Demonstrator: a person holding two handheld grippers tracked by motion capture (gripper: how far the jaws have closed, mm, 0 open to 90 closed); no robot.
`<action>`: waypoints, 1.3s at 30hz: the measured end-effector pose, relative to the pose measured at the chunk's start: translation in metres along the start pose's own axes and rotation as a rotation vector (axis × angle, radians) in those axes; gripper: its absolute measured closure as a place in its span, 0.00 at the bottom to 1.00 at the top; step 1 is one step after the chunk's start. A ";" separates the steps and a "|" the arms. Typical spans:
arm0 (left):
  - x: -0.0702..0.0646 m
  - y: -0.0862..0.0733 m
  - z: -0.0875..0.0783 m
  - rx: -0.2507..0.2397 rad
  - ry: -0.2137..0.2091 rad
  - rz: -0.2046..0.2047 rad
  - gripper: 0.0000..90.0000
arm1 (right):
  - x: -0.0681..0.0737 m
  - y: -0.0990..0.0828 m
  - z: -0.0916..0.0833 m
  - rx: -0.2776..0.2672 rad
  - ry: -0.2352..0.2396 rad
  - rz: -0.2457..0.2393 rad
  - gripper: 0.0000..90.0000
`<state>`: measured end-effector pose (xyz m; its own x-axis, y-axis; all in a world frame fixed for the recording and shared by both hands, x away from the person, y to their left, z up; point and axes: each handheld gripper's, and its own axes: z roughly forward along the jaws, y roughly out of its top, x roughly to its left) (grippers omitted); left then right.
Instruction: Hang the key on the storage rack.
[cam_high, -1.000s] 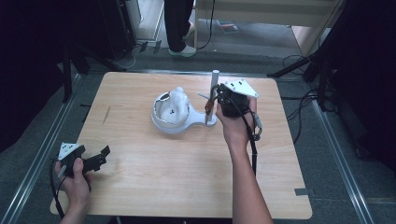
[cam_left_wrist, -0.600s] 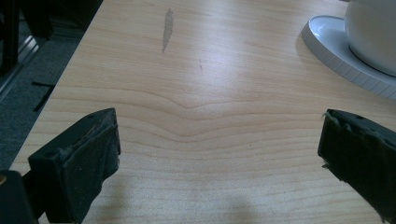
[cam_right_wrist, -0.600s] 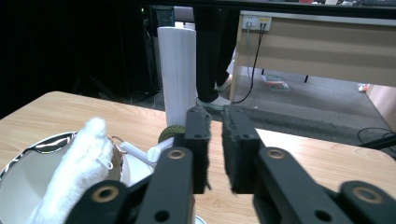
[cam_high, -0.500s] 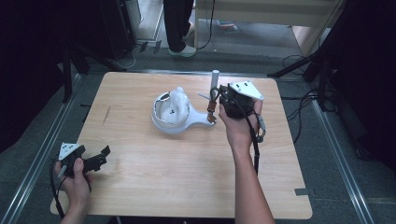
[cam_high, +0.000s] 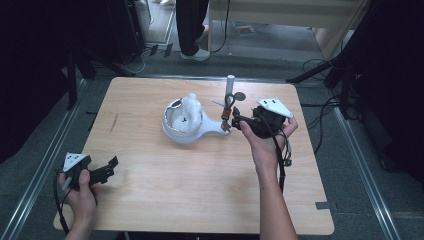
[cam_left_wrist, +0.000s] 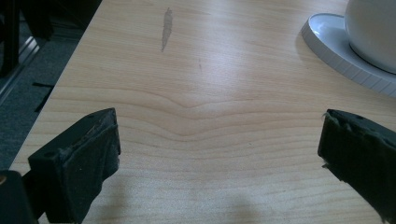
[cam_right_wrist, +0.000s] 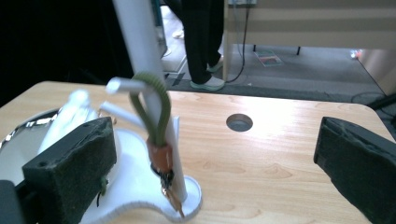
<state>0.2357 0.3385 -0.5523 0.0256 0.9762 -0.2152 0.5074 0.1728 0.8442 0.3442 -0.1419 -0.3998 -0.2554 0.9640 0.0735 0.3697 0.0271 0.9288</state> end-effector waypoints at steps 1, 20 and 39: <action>0.000 0.000 0.000 0.001 0.001 0.000 0.00 | 0.000 -0.002 -0.002 0.004 -0.003 -0.001 0.00; 0.001 0.000 -0.001 -0.001 -0.003 0.002 0.00 | -0.009 -0.033 -0.036 0.008 -0.021 -0.028 0.00; 0.000 0.000 -0.001 -0.002 0.001 0.004 0.00 | -0.048 -0.087 -0.058 0.050 -0.047 -0.017 0.00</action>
<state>0.2351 0.3385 -0.5521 0.0267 0.9772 -0.2109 0.5060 0.1687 0.8459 0.2726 -0.2053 -0.4632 -0.2198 0.9747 0.0396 0.4099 0.0555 0.9104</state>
